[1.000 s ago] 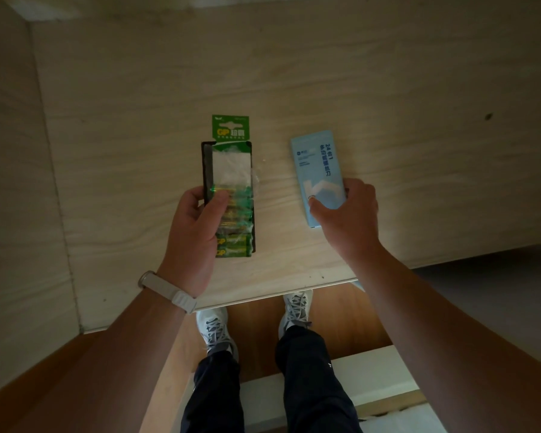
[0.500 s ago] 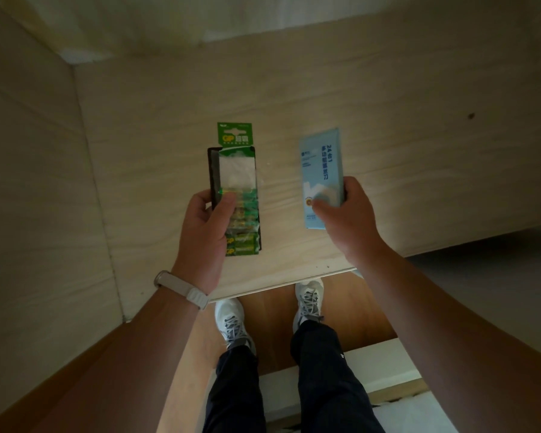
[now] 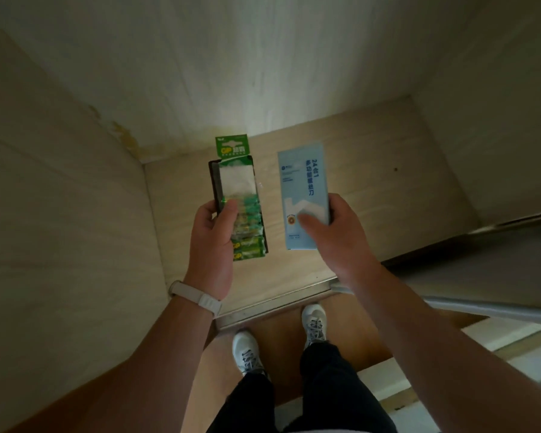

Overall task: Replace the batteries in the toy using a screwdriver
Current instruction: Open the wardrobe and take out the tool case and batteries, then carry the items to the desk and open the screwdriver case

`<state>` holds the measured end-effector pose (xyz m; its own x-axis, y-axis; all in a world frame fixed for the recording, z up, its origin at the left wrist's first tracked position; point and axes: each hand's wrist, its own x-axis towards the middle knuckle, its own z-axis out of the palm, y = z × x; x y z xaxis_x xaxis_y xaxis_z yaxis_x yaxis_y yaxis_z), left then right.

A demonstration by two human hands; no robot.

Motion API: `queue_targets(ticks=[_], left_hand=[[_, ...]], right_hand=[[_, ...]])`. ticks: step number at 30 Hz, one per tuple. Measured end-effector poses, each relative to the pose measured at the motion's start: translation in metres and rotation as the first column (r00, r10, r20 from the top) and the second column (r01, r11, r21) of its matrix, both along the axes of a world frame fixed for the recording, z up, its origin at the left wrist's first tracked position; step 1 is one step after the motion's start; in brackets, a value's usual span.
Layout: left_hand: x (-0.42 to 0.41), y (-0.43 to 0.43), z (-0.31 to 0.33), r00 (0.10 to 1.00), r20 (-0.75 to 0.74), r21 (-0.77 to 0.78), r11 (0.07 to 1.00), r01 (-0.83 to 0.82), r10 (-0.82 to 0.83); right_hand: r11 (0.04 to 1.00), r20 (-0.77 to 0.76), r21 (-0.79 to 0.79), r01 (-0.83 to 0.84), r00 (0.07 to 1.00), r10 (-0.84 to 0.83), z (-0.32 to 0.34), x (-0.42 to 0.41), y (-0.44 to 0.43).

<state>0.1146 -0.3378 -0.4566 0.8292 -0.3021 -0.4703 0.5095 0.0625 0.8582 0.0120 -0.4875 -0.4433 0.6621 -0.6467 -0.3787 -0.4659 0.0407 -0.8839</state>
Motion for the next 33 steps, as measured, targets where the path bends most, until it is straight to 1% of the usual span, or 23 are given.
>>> queue_targets(ticks=[3, 5, 8, 13, 19, 23, 26, 31, 33], left_hand=[[-0.012, 0.004, 0.039, 1.000, -0.001, -0.056, 0.998, -0.026, 0.026], [-0.024, 0.008, 0.062, 1.000, 0.025, -0.055, 0.998, -0.016, 0.018], [-0.038, 0.014, 0.091, 0.998, 0.067, -0.064, 0.998, -0.018, 0.022], [-0.066, 0.022, 0.123, 0.990, 0.120, -0.063, 0.996, -0.063, 0.070], [-0.102, 0.029, 0.142, 0.956, 0.167, -0.037, 0.971, -0.237, 0.240], [-0.138, 0.033, 0.150, 0.903, 0.163, -0.041, 0.918, -0.395, 0.397], [-0.171, 0.038, 0.156, 0.842, 0.145, -0.055, 0.854, -0.517, 0.519], [-0.228, 0.054, 0.165, 0.730, 0.112, -0.097, 0.739, -0.667, 0.674], [-0.249, 0.066, 0.170, 0.680, 0.101, -0.098, 0.687, -0.720, 0.726]], right_hand=[[1.000, 0.070, -0.005, 0.020, 0.997, -0.019, 0.041, -0.015, 0.008], [0.999, 0.117, 0.032, 0.032, 0.993, -0.036, 0.063, -0.026, 0.013], [0.997, 0.188, 0.078, 0.001, 0.982, -0.015, 0.090, -0.038, 0.017], [0.990, 0.247, 0.090, -0.111, 0.965, 0.086, 0.116, -0.048, 0.016], [0.950, 0.256, 0.070, -0.305, 0.926, 0.279, 0.138, -0.054, 0.008], [0.886, 0.283, 0.109, -0.451, 0.868, 0.407, 0.144, -0.060, 0.006], [0.827, 0.300, 0.113, -0.551, 0.812, 0.500, 0.149, -0.068, 0.011], [0.693, 0.321, 0.084, -0.716, 0.678, 0.661, 0.154, -0.087, 0.029], [0.632, 0.344, 0.097, -0.768, 0.622, 0.703, 0.157, -0.092, 0.043]])
